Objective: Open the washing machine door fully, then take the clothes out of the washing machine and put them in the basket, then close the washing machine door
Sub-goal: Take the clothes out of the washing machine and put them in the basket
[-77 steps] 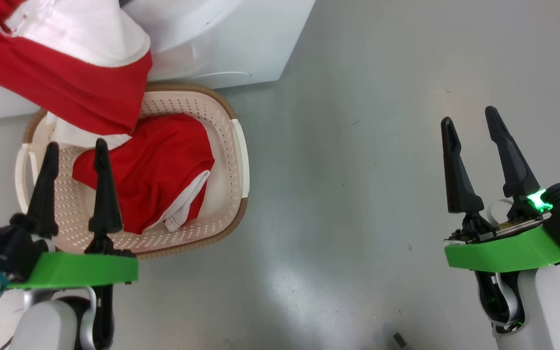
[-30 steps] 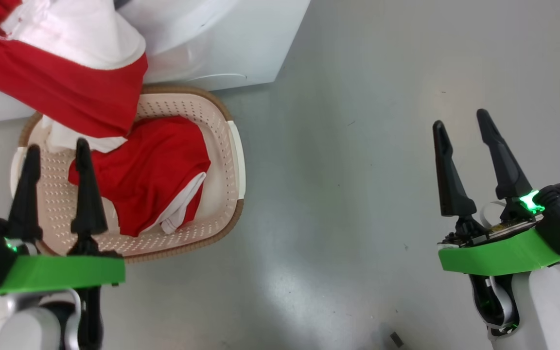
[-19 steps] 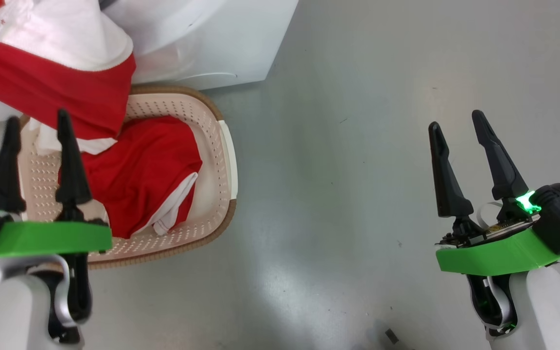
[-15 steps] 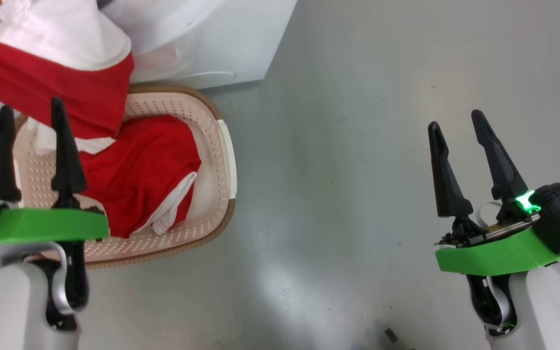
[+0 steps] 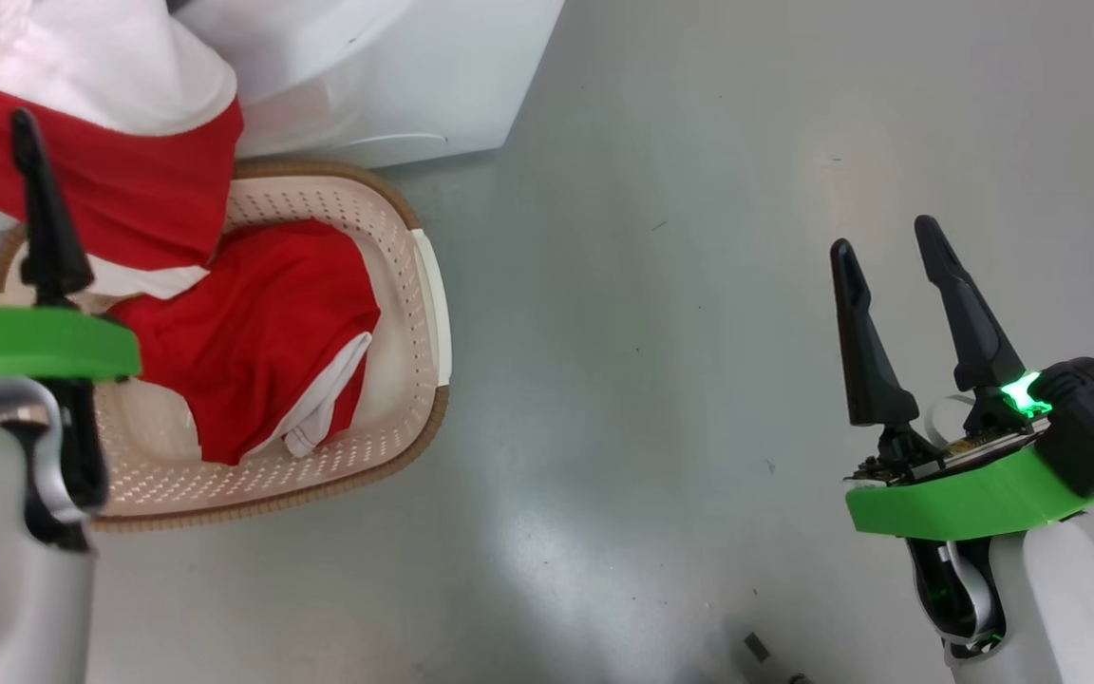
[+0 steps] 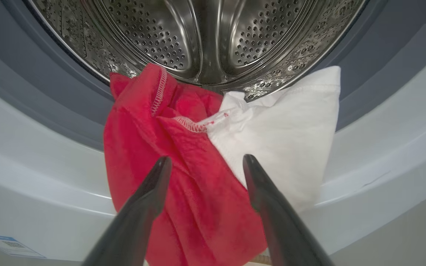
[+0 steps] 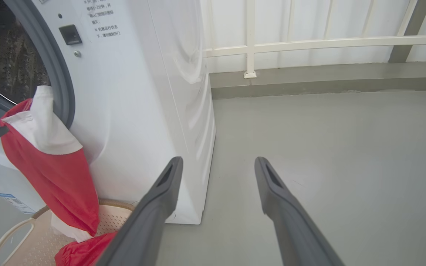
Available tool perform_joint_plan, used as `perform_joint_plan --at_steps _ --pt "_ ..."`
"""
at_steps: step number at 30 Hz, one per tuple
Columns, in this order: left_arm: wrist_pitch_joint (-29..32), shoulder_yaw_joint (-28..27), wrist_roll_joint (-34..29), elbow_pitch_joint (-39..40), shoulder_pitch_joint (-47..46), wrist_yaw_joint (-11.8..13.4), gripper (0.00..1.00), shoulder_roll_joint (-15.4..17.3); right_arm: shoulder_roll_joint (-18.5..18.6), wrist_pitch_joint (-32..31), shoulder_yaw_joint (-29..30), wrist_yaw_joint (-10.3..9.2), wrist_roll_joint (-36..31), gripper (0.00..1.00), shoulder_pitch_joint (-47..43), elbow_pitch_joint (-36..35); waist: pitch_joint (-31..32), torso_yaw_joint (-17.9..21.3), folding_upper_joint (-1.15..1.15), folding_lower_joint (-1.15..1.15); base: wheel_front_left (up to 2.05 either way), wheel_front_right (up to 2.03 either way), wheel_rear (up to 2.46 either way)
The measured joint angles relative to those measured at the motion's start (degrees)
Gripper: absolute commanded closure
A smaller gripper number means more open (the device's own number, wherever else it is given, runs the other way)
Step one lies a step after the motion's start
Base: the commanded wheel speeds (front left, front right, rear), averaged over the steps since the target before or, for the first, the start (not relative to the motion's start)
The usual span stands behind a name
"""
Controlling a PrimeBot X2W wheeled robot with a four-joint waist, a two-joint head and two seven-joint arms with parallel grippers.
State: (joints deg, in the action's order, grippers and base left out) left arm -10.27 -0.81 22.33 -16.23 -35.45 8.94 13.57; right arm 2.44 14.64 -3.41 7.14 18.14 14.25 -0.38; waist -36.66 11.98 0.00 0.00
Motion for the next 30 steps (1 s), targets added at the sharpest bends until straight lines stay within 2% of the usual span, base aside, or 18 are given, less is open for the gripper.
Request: perform_joint_plan --at_steps 4,7,26,28,30 --pt "-0.45 -0.30 0.02 -3.04 -2.24 -0.45 0.00 0.48 -0.01 0.00 -0.64 0.00 0.01 0.00 0.03 0.00 -0.24 0.22 0.00 0.00 0.00 0.00 0.00" --pt "-1.44 -1.02 1.13 -7.03 -5.06 -1.93 0.00 0.71 -0.01 0.00 -0.82 0.00 0.07 0.00 0.06 0.00 -0.60 0.54 0.00 0.00 0.00 0.00 0.00" --pt "-3.53 -0.45 0.93 -20.73 -13.26 -4.03 0.00 2.76 -0.01 0.00 -1.04 0.00 0.44 0.00 0.13 0.22 -0.90 1.26 0.00 0.00 0.00 0.00 0.00" --pt "-3.70 -0.43 0.93 -21.83 -13.87 -4.47 0.41 2.94 -0.01 0.00 -1.09 0.00 0.44 0.00 0.13 0.21 -0.78 1.32 0.00 0.00 0.00 0.00 0.00" --pt "-3.72 -0.26 0.93 -22.57 -14.39 -4.98 0.70 3.07 -0.01 0.00 -1.09 0.00 0.44 0.00 0.13 0.21 -0.65 1.35 0.00 0.00 0.00 0.00 0.00"
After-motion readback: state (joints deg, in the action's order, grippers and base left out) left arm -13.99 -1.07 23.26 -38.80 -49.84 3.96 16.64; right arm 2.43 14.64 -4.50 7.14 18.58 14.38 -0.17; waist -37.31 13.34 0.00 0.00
